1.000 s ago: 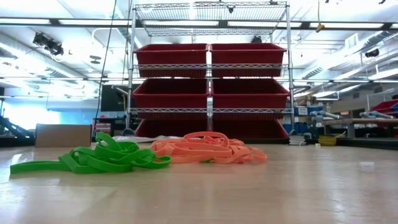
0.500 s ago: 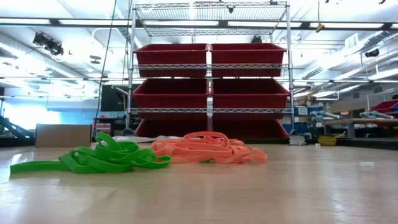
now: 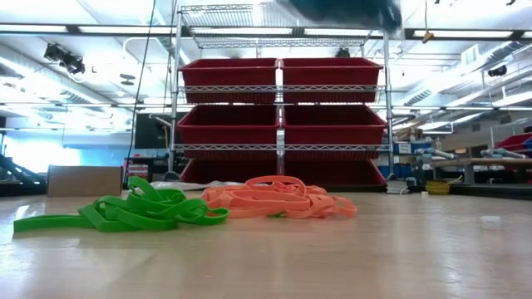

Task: Sort rubber bands
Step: Close the transparent zip bag

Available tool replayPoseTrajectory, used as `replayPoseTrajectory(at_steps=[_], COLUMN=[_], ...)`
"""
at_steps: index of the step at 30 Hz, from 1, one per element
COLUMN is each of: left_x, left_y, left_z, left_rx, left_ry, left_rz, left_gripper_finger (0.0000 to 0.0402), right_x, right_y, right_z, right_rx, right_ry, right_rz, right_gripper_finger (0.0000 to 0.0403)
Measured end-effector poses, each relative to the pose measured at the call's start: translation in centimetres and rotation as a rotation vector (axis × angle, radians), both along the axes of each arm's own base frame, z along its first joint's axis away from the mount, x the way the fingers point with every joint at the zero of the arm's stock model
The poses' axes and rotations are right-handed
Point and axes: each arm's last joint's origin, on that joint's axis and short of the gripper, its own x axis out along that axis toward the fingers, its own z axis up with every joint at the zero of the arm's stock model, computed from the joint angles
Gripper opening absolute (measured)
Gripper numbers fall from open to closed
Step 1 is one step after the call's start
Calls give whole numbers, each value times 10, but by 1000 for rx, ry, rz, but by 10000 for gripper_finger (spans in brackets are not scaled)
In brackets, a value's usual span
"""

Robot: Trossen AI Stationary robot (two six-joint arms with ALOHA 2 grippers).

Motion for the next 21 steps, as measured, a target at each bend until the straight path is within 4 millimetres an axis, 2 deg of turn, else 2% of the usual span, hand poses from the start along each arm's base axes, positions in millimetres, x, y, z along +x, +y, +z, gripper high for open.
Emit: replayPoseTrajectory(at_steps=[6,14,18,21], left_x=[4,47,66,82], left_y=[5,39,61,74], left_z=[-2,21,19,11], left_rx=[-18,-38,-44,-69], left_ry=[14,-86,-83,-52], left_rz=[13,7,37,-15], left_gripper_finger=[128,133,133,133], right_x=[4,16,19,21], right_y=[-6,-29,-36,-38], right_z=[0,-3,-3,-6], right_rx=[13,110,139,142], right_ry=[6,63,79,100], right_rz=[14,-22,-37,-35], right_gripper_finger=[0,0,0,0])
